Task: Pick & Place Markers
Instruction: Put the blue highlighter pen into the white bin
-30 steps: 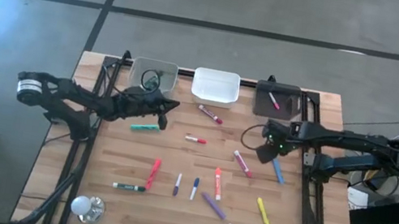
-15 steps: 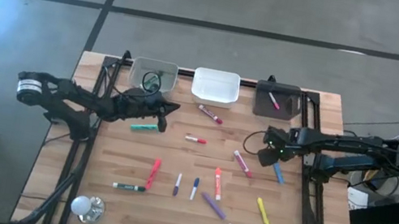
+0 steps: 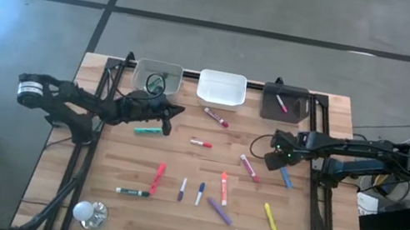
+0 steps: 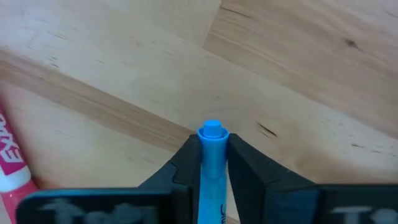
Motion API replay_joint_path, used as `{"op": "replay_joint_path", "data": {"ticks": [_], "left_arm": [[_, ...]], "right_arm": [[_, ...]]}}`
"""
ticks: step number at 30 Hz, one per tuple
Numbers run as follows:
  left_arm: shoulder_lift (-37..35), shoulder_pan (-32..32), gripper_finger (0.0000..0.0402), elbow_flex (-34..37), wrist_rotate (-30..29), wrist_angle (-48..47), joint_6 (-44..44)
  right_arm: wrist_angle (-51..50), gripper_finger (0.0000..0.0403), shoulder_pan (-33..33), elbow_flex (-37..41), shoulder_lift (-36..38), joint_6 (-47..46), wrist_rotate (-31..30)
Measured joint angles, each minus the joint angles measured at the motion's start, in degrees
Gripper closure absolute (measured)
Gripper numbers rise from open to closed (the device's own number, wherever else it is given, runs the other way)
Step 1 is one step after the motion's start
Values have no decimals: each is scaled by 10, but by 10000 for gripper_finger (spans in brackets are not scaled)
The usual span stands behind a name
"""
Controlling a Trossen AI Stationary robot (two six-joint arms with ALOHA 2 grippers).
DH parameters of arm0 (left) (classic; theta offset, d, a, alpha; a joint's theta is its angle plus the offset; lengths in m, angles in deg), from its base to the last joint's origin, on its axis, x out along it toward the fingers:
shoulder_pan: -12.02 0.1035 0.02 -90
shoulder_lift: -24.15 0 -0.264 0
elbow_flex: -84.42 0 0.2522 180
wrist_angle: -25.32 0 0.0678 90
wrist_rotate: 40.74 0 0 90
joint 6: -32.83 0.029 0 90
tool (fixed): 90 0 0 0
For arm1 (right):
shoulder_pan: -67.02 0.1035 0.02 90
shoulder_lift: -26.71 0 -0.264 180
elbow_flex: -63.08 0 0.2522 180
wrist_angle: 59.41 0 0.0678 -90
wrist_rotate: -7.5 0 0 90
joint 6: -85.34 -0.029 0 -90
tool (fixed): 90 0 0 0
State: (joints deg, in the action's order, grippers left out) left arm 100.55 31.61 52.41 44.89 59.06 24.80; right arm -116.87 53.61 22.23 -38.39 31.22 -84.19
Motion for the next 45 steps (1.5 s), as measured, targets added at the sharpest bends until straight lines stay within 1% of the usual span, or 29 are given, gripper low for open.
{"op": "replay_joint_path", "data": {"ticks": [4,8,11,13,15,19,24,29,32,37,42,45], "left_arm": [[0,0,402,4,0,0,-1],[0,0,402,4,0,0,-2],[0,0,402,4,0,0,-2],[0,0,402,4,0,0,-2],[0,0,402,4,0,0,-4],[0,0,402,4,0,5,-11],[0,0,401,4,0,5,-11],[0,0,402,6,1,5,-9],[0,0,401,6,1,5,-8],[0,0,402,6,1,5,-8],[0,0,402,6,1,4,-7],[0,0,401,7,1,2,4]], "right_arm": [[0,341,0,-17,-1,17,6],[1,341,0,-64,-1,52,15],[7,342,-12,-114,-1,93,14],[14,342,-26,-152,-3,130,2],[43,343,-45,-187,-9,180,-12],[101,343,-91,-261,-48,300,-9],[149,343,-142,-387,-160,457,-1],[176,344,-180,-539,-311,577,69],[157,344,-196,-629,-403,628,101],[117,344,-216,-742,-524,671,112],[50,344,-229,-819,-622,679,148],[18,344,-230,-860,-667,684,152]]}}
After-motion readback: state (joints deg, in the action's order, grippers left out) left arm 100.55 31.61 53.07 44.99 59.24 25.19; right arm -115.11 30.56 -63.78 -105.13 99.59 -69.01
